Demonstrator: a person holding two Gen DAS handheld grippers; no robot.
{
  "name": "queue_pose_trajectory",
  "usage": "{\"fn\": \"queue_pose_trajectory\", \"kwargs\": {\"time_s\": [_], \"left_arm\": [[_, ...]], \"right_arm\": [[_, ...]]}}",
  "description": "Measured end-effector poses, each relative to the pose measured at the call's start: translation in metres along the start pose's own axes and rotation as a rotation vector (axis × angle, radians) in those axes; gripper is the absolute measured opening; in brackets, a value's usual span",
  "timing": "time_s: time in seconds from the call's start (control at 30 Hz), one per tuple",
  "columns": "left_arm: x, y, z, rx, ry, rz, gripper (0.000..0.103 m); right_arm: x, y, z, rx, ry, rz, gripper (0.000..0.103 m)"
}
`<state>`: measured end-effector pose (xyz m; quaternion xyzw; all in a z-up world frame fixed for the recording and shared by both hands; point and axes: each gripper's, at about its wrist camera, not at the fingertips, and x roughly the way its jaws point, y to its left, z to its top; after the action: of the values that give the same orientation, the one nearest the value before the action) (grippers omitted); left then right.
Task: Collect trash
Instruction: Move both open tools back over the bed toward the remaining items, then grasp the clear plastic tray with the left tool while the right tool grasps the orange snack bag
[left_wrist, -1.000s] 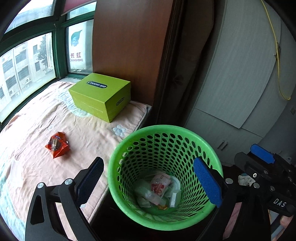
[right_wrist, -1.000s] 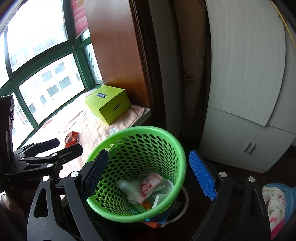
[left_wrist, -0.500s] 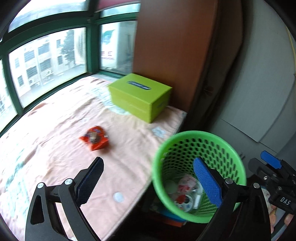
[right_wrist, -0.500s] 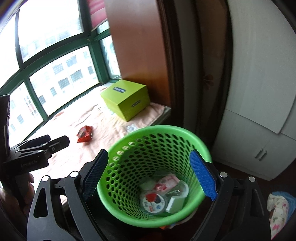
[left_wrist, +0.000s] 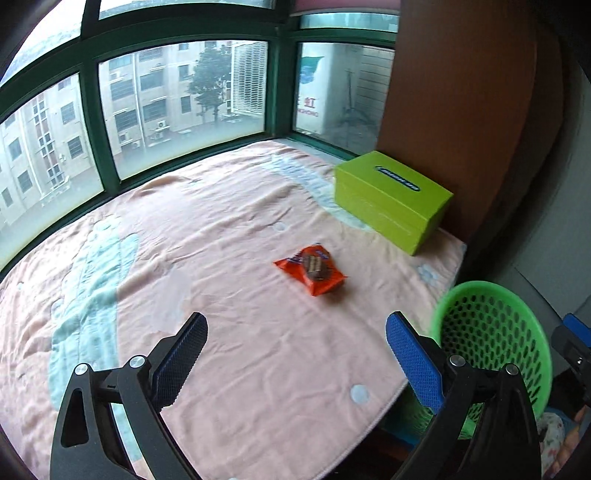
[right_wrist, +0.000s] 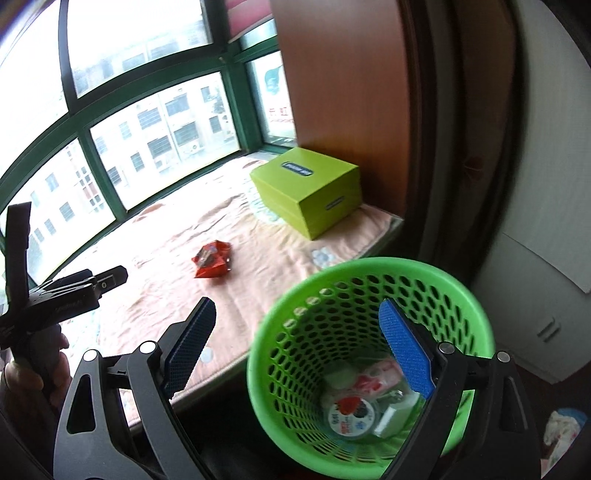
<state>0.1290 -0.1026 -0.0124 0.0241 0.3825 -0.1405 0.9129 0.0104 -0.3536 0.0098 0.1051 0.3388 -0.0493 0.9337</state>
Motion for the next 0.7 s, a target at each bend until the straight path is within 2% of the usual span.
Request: {"fn": "queue_pose_trajectory", "kwargs": {"time_s": [0.23, 0.37, 0.6, 0.7], "left_arm": [[0.028, 0.058, 0.005, -0.049, 0.034, 0.112, 0.094], [0.045, 0.082, 0.006, -0.055, 0.055, 0.152, 0.093], [0.074, 0.111, 0.003, -0.074, 0.104, 0.158, 0.085], [0.087, 0.119, 0.003, -0.084, 0.122, 0.139, 0.081]], "right_arm": [[0.021, 0.024, 0.008, -0.038, 0.026, 0.041, 0.089], [0.034, 0.038, 0.012, -0.056, 0.040, 0.057, 0.089], [0.062, 0.060, 0.020, -0.085, 0.070, 0.088, 0.089], [0.075, 0.069, 0.023, -0.092, 0.085, 0.103, 0.089]]}}
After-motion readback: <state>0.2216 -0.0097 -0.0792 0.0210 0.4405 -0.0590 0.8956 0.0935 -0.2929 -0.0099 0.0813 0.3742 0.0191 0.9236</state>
